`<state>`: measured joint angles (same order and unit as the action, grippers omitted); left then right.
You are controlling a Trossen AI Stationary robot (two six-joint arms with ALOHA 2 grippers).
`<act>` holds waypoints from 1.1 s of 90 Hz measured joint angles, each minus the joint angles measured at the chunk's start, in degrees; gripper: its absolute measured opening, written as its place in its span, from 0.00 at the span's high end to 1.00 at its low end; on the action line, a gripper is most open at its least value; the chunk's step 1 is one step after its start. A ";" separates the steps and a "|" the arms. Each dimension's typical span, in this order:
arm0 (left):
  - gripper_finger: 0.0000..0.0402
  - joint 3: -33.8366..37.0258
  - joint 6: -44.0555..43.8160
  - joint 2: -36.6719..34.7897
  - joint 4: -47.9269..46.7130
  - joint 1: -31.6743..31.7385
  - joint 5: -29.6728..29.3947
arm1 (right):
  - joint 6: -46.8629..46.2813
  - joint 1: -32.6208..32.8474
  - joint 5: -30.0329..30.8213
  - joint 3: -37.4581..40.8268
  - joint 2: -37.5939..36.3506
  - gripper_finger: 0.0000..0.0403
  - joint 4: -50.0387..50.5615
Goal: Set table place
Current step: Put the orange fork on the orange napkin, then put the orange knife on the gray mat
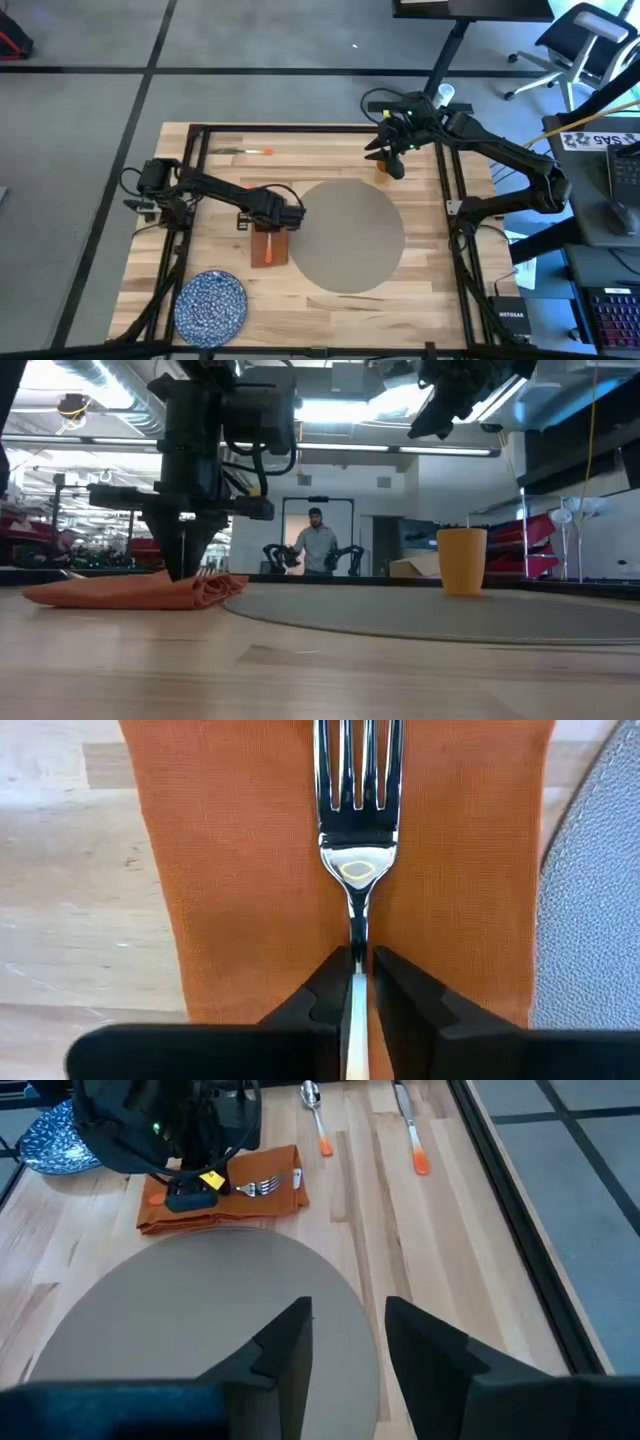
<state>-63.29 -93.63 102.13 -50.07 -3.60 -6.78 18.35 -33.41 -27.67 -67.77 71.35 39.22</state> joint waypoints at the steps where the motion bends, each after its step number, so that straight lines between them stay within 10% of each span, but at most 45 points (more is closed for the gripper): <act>1: 0.91 -0.01 0.11 0.00 0.09 0.00 0.02 | 0.00 0.00 0.00 0.00 0.00 0.71 0.00; 54: 0.79 -7.26 6.05 -0.09 -13.43 0.00 0.64 | 0.00 0.00 0.01 0.00 0.00 0.71 -0.23; 99: 0.89 -9.57 18.29 -10.87 -15.36 1.44 -7.29 | -0.06 0.00 0.01 0.00 0.00 0.71 -3.41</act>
<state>-72.86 -75.34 91.26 -65.43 -2.16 -14.06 18.29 -33.41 -27.66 -67.77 71.35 35.81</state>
